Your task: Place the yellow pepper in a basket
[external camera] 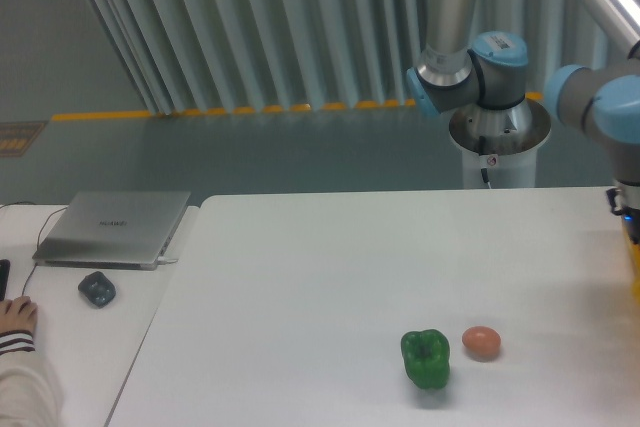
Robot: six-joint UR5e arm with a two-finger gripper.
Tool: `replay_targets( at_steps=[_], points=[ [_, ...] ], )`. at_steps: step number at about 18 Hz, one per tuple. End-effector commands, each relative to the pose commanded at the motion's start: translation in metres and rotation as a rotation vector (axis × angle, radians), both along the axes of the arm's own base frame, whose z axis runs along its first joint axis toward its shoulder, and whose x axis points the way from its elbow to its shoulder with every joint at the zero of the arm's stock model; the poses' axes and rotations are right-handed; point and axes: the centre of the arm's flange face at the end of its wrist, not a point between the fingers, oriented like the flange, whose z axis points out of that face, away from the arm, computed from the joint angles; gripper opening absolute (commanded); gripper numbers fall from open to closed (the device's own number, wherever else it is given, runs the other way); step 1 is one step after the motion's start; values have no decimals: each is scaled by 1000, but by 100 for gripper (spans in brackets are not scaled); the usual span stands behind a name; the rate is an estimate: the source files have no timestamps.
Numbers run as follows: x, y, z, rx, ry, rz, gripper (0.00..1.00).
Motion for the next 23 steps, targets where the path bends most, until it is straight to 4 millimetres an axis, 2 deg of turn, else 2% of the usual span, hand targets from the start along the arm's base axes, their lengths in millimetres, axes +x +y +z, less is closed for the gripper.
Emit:
replay_targets(
  at_steps=[3,4,5,13,15,17,18,23],
  points=[
    [-16,-7,-4,14,25,28,61],
    [-17,-7,-8,11,23,28,76],
    [-17,-7,-8,11,23,28,98],
    [-15,-7,-7,12,24,22,100],
    [-6,2,-7,11,21,5,100],
    [19,27,-4,24,13,-51,100],
    [25,33,-5,24,9,-63,100],
    [43,46,3,33,-30,-103,100]
  ],
)
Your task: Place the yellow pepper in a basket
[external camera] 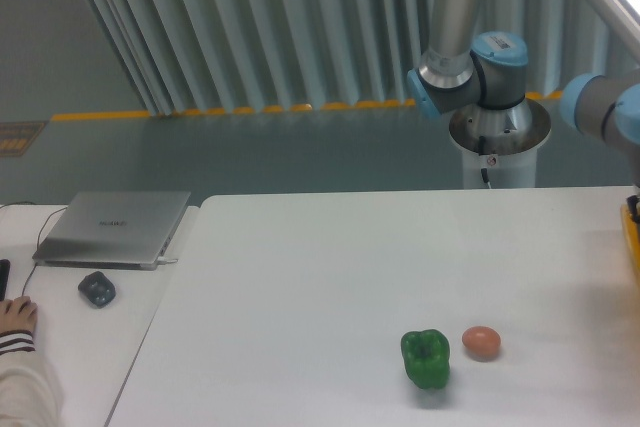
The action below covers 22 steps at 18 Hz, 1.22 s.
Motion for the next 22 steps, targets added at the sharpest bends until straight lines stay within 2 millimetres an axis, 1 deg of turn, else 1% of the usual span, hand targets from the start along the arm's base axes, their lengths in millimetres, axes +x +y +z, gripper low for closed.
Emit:
replay_targets(
  at_steps=[2,4,5,7,10,11,12,15,17,22],
  points=[
    [10,7,-3,-45,-17,-22,100],
    [17,9,3,-36,-25,-32,100],
    [19,9,3,-38,-33,-34,100],
    [35,18,6,-50,-50,-61,100],
    [63,40,-4,-45,-108,-107,100],
    [67,39,-5,-48,-139,-109,100],
    [75,38,-5,-38,-203,-115,100],
    [97,34,4,-16,-297,-128,100],
    [118,43,5,-40,-311,-159,100],
    [120,45,4,-39,-314,-164,100]
  ],
)
